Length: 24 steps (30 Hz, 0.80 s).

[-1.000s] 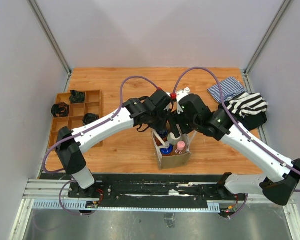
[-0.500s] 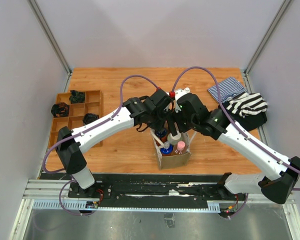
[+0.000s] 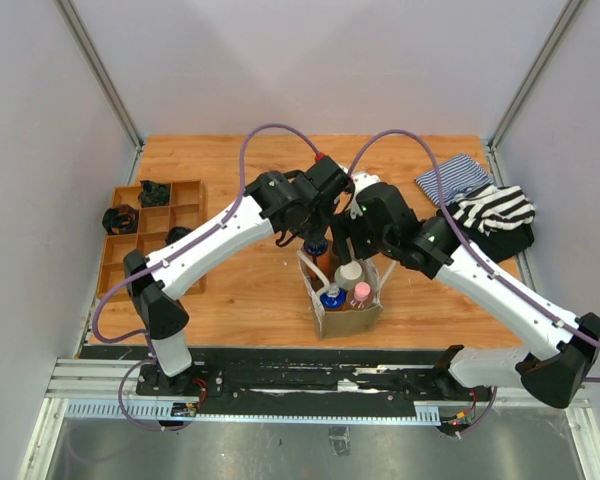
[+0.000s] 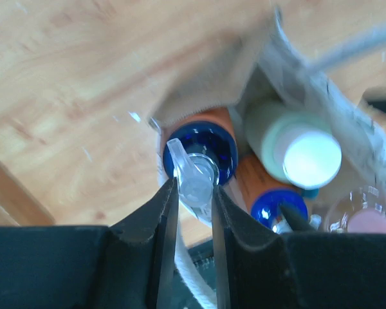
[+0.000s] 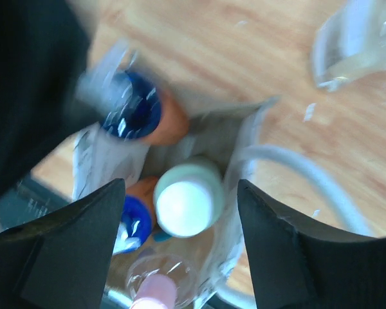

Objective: Take the personal care products out of the canvas bag

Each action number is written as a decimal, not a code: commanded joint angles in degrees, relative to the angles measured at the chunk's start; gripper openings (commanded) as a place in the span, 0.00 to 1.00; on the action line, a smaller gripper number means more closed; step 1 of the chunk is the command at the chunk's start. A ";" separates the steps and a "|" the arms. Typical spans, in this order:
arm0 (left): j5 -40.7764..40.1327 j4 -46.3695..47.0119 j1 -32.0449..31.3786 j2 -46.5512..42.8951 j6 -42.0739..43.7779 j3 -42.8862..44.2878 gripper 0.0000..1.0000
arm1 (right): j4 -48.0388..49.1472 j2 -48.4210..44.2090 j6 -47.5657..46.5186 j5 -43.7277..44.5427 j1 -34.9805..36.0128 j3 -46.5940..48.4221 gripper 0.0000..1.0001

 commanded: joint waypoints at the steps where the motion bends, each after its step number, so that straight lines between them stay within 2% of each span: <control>1: -5.58 5.74 -0.63 0.41 2.03 13.46 0.00 | -6.46 3.88 -6.34 -6.03 2.08 -3.35 0.71; 7: -10.82 -1.10 -0.62 5.06 3.17 28.90 0.01 | -6.30 5.44 -5.96 -8.39 2.21 -4.49 0.70; 10: -13.46 -1.97 -0.53 5.47 3.70 32.98 0.01 | -6.35 5.01 -5.11 -8.31 2.17 -5.78 0.70; 18: -14.00 0.42 0.74 2.53 3.57 30.69 0.01 | -4.27 -3.29 -3.99 -7.68 2.21 -8.18 0.79; 24: -16.87 -0.02 2.86 1.31 3.53 30.81 0.01 | -4.13 -1.63 -4.17 -7.17 2.17 -9.08 0.80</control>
